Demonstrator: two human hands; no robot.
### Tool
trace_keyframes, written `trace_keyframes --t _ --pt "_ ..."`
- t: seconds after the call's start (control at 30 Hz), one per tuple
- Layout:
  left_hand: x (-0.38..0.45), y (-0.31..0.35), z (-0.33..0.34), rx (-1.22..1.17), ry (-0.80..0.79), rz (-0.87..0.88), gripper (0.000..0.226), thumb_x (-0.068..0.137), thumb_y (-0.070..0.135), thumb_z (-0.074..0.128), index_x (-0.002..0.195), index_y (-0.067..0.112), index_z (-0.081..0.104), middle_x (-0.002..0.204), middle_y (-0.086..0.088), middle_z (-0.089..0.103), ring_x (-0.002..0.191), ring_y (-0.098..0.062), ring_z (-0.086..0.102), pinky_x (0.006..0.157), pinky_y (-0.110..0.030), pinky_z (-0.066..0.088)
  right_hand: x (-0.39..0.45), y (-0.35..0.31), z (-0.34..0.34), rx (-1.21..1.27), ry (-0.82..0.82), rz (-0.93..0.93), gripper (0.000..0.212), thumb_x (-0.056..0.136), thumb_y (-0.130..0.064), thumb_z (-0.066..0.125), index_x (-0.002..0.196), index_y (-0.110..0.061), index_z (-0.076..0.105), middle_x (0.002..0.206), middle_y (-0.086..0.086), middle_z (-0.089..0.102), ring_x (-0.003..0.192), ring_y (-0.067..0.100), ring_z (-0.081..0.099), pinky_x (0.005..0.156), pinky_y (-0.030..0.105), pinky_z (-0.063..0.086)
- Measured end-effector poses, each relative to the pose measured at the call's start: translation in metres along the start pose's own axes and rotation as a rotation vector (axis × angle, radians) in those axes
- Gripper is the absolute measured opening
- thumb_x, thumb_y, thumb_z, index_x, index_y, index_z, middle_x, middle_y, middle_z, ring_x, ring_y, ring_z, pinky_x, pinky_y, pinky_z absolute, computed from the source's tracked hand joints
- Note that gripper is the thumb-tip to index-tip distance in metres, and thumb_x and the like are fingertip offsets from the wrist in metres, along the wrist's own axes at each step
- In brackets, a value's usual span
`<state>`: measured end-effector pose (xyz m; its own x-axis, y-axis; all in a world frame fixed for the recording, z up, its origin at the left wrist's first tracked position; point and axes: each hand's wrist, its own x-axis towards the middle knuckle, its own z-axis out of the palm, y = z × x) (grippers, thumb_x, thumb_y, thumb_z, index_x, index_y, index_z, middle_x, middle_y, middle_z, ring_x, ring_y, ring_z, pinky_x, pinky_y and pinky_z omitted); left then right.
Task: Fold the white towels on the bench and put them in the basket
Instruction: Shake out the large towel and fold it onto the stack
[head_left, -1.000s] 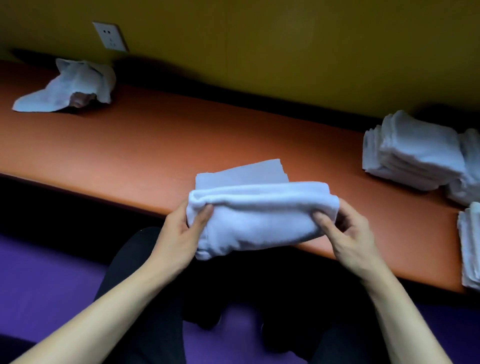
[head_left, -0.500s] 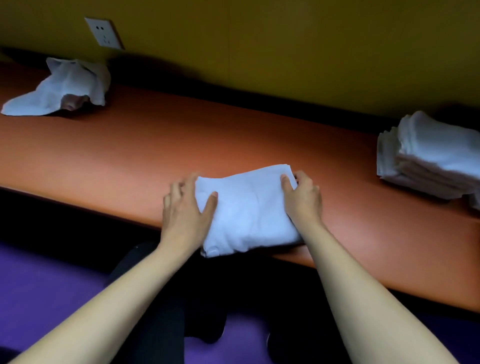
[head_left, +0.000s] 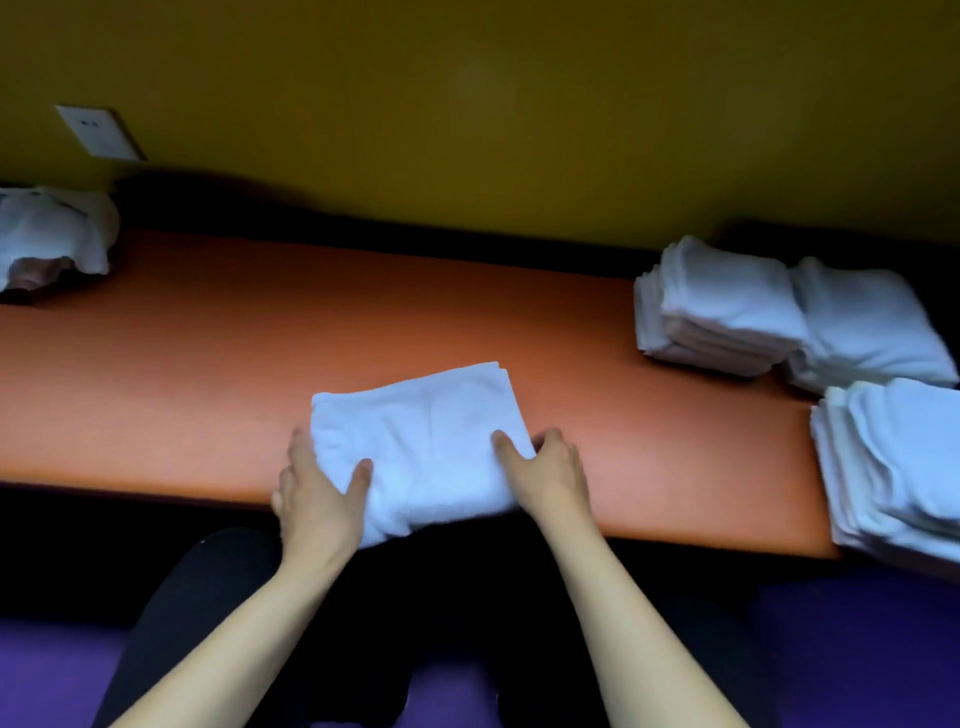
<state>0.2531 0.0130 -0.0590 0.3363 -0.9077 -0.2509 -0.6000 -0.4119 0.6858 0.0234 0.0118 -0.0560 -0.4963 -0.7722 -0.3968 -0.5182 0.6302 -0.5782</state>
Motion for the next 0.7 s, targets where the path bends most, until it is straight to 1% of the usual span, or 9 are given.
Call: trace_keyframes --t 0.07,0.13,0.17,0.23,0.3,0.37,0.47,0.6,0.7 --pt "0.0 0.002 0.004 -0.052 -0.041 -0.146 0.095 0.082 0.047 0.075 0.154 0.008 0.027 0.143 -0.02 0.052 0.132 -0.043 0.047 0.109 -0.048 0.04 -0.002 0.004 -0.01 0.052 -0.062 0.074 0.066 0.082 -0.067 0.062 0.123 -0.015 0.056 0.126 0.01 0.062 0.117 0.031 0.059 0.094 0.036 0.046" --pt "-0.005 0.009 0.007 -0.135 -0.098 -0.283 0.091 0.068 0.059 0.076 0.135 0.003 0.051 0.121 -0.017 0.067 0.107 -0.038 0.065 0.093 -0.045 0.054 -0.003 0.009 -0.023 0.102 -0.134 0.15 0.076 0.079 -0.068 0.064 0.131 -0.013 0.054 0.132 0.008 0.062 0.121 0.029 0.059 0.092 0.032 0.046" --pt "-0.01 0.016 0.008 -0.184 -0.124 -0.322 0.081 0.067 0.058 0.076 0.123 0.001 0.06 0.106 -0.015 0.072 0.093 -0.035 0.069 0.082 -0.041 0.057 -0.003 0.013 -0.03 0.16 -0.18 0.196 0.084 0.076 -0.069 0.067 0.135 -0.011 0.052 0.134 0.008 0.061 0.122 0.029 0.059 0.092 0.03 0.045" --pt "-0.018 0.028 0.014 -0.267 -0.193 -0.364 0.06 0.079 0.046 0.078 0.11 -0.004 0.065 0.088 -0.015 0.071 0.076 -0.031 0.069 0.064 -0.034 0.051 -0.002 0.025 -0.044 0.315 -0.243 0.269 0.096 0.064 -0.071 0.073 0.134 -0.009 0.052 0.132 0.007 0.062 0.117 0.028 0.062 0.096 0.03 0.047" --pt "-0.026 0.039 0.023 -0.304 -0.254 -0.378 0.053 0.084 0.04 0.077 0.109 -0.005 0.063 0.082 -0.016 0.069 0.071 -0.03 0.067 0.057 -0.031 0.046 -0.003 0.04 -0.061 0.462 -0.236 0.273 0.087 0.06 -0.065 0.08 0.124 -0.01 0.059 0.12 0.003 0.068 0.105 0.024 0.068 0.094 0.032 0.053" --pt "-0.036 0.053 0.035 -0.361 -0.326 -0.353 0.048 0.086 0.037 0.076 0.108 -0.003 0.064 0.082 -0.017 0.071 0.071 -0.031 0.069 0.056 -0.031 0.047 0.0 0.059 -0.077 0.55 -0.181 0.221 0.067 0.06 -0.055 0.084 0.11 -0.013 0.07 0.102 -0.002 0.075 0.092 0.019 0.073 0.091 0.036 0.058" --pt "-0.053 0.074 0.06 -0.417 -0.383 -0.234 0.041 0.089 0.032 0.074 0.116 0.003 0.064 0.096 -0.015 0.074 0.083 -0.033 0.072 0.067 -0.035 0.054 0.002 0.085 -0.104 0.555 -0.105 0.12 0.026 0.073 -0.043 0.08 0.088 -0.024 0.072 0.096 -0.009 0.075 0.092 0.016 0.072 0.093 0.039 0.057" --pt "-0.077 0.107 0.097 -0.38 -0.41 0.026 0.036 0.09 0.035 0.073 0.119 0.015 0.064 0.107 -0.006 0.074 0.091 -0.022 0.071 0.074 -0.034 0.055 0.013 0.12 -0.143 0.373 0.029 0.071 0.036 0.078 -0.051 0.072 0.103 -0.025 0.069 0.108 -0.006 0.07 0.103 0.02 0.065 0.093 0.035 0.052" --pt "-0.085 0.131 0.124 -0.335 -0.435 0.113 0.053 0.071 0.056 0.074 0.11 0.022 0.066 0.103 0.002 0.076 0.093 -0.018 0.073 0.085 -0.042 0.058 0.022 0.141 -0.17 0.294 0.154 0.056 0.039 0.081 -0.052 0.07 0.109 -0.025 0.065 0.111 -0.003 0.068 0.107 0.025 0.062 0.086 0.033 0.048"
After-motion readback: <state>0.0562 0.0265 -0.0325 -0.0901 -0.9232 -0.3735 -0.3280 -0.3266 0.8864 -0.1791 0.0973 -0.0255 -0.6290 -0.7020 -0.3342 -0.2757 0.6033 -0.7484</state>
